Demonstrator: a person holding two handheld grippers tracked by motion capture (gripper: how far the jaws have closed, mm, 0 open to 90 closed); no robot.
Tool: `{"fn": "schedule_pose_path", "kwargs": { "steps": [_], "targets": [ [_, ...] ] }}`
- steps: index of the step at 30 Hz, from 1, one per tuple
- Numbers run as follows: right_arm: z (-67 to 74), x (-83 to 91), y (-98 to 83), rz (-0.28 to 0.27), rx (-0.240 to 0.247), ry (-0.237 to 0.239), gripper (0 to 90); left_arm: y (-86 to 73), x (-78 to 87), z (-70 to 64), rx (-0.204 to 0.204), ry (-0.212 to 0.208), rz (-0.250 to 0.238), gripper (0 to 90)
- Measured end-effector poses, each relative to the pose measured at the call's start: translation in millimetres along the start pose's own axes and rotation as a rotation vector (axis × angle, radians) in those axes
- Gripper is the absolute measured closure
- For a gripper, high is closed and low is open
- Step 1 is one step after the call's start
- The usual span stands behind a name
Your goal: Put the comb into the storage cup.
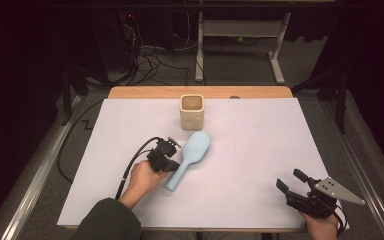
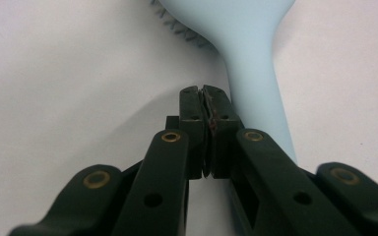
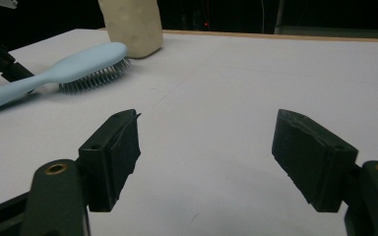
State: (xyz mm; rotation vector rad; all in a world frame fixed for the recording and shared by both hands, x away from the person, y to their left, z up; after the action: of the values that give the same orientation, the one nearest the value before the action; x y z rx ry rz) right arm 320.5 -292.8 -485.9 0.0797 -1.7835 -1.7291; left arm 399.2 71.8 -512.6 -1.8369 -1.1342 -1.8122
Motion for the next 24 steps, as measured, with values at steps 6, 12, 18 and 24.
{"fn": "schedule_pose_path", "kwargs": {
  "steps": [6,12,18,24],
  "targets": [
    [-0.3,-0.5,0.0,0.0,0.001,-0.001,26.7,-1.4,2.8,1.6,0.001,0.013,0.001,84.0],
    [0.0,0.0,0.0,0.001,0.005,-0.002,26.7,-1.8,9.5,3.9,0.017,0.02,-0.019,79.9],
    [0.0,-0.4,-0.1,0.002,0.006,-0.002,26.7,-2.8,18.9,3.1,0.025,0.006,-0.048,75.2],
    [0.2,-0.4,0.1,0.0,0.008,-0.002,26.7,-2.8,23.3,-1.6,0.022,0.001,-0.062,66.7]
  ]
}}
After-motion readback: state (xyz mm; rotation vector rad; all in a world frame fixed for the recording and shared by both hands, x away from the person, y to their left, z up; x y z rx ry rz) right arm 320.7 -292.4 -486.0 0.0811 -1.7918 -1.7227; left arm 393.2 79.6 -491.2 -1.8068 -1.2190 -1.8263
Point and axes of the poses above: each handheld gripper's, and its own axes: x roughly backward along the jaws, y roughly out of its top, z roughly to its left, the point moved 8 cm from there along -x, roughly forward along the jaws, and after that the axes turned 5 degrees about z, right-handed, at the moved point
